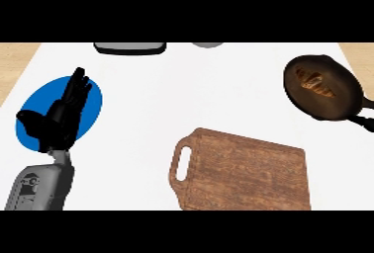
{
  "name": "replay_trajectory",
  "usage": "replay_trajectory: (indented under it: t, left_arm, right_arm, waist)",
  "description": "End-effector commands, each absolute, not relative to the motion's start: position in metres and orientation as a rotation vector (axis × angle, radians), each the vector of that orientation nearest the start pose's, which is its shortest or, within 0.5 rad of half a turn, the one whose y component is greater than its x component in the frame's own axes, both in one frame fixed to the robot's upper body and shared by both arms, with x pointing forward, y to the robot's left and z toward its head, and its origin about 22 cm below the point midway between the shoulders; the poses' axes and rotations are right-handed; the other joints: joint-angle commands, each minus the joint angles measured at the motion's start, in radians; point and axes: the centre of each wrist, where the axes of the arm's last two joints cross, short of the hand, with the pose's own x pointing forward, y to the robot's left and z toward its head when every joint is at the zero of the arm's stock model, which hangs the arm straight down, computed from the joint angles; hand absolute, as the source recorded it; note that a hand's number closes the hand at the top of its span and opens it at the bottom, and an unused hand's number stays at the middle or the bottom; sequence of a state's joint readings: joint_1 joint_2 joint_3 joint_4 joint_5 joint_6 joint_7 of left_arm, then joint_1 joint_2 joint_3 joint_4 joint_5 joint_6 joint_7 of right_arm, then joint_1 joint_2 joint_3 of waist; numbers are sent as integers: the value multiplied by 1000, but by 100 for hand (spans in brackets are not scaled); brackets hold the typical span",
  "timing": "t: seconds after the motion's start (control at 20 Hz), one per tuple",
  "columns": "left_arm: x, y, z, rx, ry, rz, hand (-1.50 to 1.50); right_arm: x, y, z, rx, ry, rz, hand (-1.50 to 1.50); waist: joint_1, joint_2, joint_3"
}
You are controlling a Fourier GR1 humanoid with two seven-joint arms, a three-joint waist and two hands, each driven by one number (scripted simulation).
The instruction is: Pick the croissant from the cutting board and place it in the pan
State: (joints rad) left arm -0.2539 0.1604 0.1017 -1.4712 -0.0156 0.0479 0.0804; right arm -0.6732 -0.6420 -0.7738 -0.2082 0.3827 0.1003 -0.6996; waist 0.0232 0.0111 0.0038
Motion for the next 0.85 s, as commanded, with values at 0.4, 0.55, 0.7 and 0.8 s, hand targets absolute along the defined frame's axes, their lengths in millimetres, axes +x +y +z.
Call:
replay_trajectory:
  t: [0.4,0.55,0.7,0.8]
  left_arm:
    - [281,273,35,208,-1599,-27,0]
    - [280,296,41,214,-1607,-32,0]
    - [277,289,50,215,-1596,-56,0]
    - [301,283,50,220,-1600,-22,0]
  right_arm:
    - [229,-544,12,-448,-1742,-32,-150]
    - [212,-540,1,-443,-1717,-5,-150]
    - [206,-533,11,-476,-1686,27,-150]
    - [198,-527,15,-486,-1689,39,-150]
  waist:
    - [-42,-19,-6]
    - [-45,-20,-7]
    - [-42,-20,-7]
    - [-44,-16,-6]
